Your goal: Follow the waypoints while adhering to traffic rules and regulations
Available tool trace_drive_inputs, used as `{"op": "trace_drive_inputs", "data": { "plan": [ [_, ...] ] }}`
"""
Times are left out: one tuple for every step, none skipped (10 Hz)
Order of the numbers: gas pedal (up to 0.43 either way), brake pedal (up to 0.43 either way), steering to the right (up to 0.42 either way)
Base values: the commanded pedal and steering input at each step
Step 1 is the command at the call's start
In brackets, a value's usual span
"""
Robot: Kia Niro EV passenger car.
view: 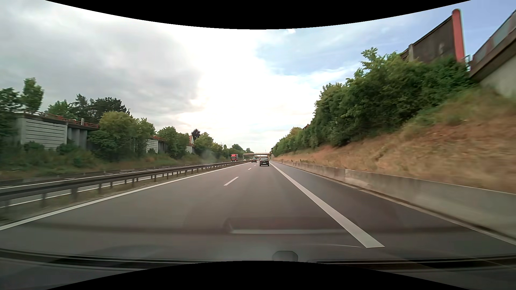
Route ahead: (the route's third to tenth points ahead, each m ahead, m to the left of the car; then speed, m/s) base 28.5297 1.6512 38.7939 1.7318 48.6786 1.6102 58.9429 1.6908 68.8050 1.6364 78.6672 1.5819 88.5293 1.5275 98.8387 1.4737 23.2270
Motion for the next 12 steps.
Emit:
{"op": "trace_drive_inputs", "data": {
  "plan": [
    [0.169, 0.0, -0.003],
    [0.169, 0.0, -0.004],
    [0.169, 0.0, -0.004],
    [0.169, 0.0, -0.004],
    [0.169, 0.0, -0.004],
    [0.169, 0.0, -0.004],
    [0.177, 0.0, -0.004],
    [0.177, 0.0, -0.004],
    [0.177, 0.0, -0.004],
    [0.177, 0.0, -0.004],
    [0.177, 0.0, -0.004],
    [0.177, 0.0, -0.004]
  ]
}}
